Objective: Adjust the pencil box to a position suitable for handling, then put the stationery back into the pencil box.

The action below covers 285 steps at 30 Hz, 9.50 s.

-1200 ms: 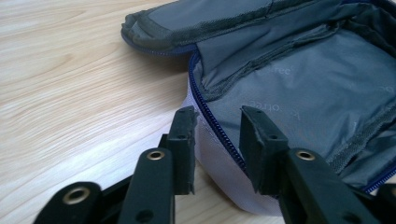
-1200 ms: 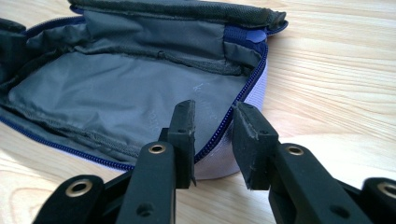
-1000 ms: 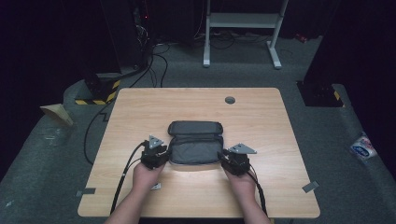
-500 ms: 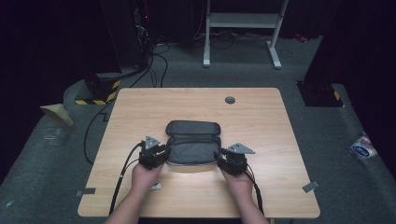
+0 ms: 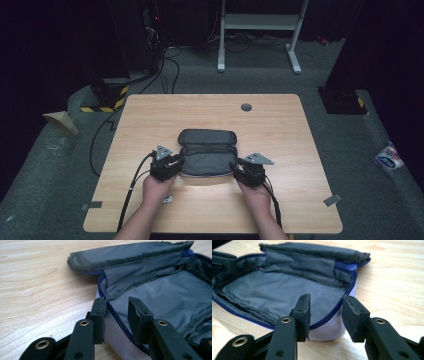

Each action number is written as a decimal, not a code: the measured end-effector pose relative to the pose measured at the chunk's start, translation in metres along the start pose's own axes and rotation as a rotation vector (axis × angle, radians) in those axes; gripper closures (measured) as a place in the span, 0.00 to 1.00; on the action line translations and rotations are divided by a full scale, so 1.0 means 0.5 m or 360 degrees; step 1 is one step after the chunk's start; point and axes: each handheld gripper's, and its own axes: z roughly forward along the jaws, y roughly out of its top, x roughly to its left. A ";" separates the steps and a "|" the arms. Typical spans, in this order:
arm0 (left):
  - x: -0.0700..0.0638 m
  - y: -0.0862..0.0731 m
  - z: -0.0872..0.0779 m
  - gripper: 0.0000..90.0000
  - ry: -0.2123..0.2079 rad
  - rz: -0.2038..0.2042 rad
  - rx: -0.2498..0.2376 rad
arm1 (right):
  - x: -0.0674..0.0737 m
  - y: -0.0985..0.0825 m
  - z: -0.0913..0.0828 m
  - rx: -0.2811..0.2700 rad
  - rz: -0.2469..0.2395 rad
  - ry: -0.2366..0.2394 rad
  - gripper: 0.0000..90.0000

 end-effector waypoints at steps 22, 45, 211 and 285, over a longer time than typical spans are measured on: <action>0.062 -0.028 -0.086 0.65 0.0032 0.0038 -0.0074 | -0.056 -0.008 -0.069 -0.0103 -0.0053 -0.0190 0.52; 0.143 -0.139 -0.144 0.57 0.0044 0.0221 0.0116 | -0.125 -0.092 -0.122 0.0270 -0.0007 -0.0358 0.34; -0.015 -0.049 -0.125 0.81 -0.0309 0.0341 -0.0260 | -0.127 -0.090 -0.119 0.0264 -0.0004 -0.0366 0.35; -0.033 0.034 0.002 0.81 -0.0233 0.0350 0.0057 | -0.127 -0.089 -0.118 0.0264 0.0002 -0.0365 0.35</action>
